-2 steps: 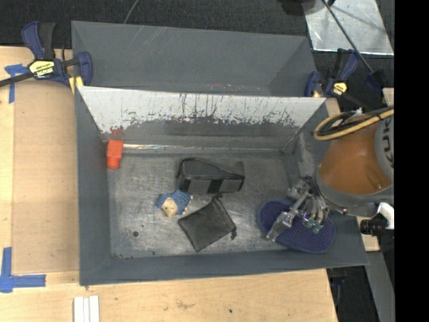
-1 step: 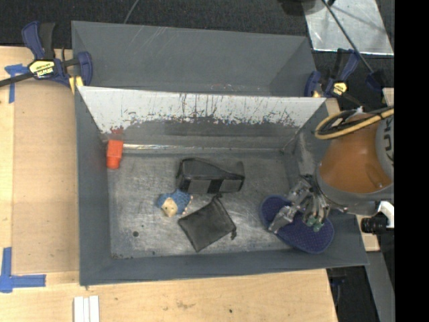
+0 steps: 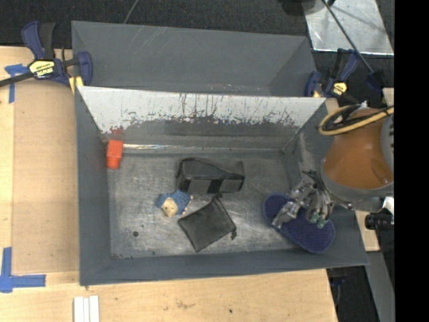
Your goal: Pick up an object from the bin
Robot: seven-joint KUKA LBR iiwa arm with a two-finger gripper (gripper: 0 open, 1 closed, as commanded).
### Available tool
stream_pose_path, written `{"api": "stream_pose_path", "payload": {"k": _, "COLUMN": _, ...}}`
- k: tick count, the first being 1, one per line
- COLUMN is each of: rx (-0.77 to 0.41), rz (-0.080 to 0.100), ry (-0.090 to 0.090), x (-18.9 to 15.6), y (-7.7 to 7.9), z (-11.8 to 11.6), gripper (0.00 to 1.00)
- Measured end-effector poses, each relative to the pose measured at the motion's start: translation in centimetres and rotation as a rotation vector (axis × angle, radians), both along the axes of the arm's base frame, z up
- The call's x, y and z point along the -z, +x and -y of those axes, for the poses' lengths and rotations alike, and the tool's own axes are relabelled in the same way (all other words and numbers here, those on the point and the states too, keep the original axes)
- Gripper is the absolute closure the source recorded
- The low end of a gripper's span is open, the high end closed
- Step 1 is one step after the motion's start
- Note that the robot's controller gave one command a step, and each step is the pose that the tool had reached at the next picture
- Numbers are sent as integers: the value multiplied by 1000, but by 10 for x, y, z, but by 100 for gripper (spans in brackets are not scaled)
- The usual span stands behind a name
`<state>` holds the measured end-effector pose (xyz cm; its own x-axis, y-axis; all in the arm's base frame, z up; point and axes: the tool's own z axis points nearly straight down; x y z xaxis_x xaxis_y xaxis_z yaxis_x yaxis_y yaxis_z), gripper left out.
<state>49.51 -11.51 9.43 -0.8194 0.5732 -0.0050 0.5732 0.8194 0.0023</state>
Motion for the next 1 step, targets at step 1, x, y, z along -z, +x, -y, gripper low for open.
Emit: {"api": "stream_pose_path", "payload": {"k": 1, "rx": -3, "rz": 5, "ry": -2, "x": -103, "y": 2, "z": 1, "gripper": 100}}
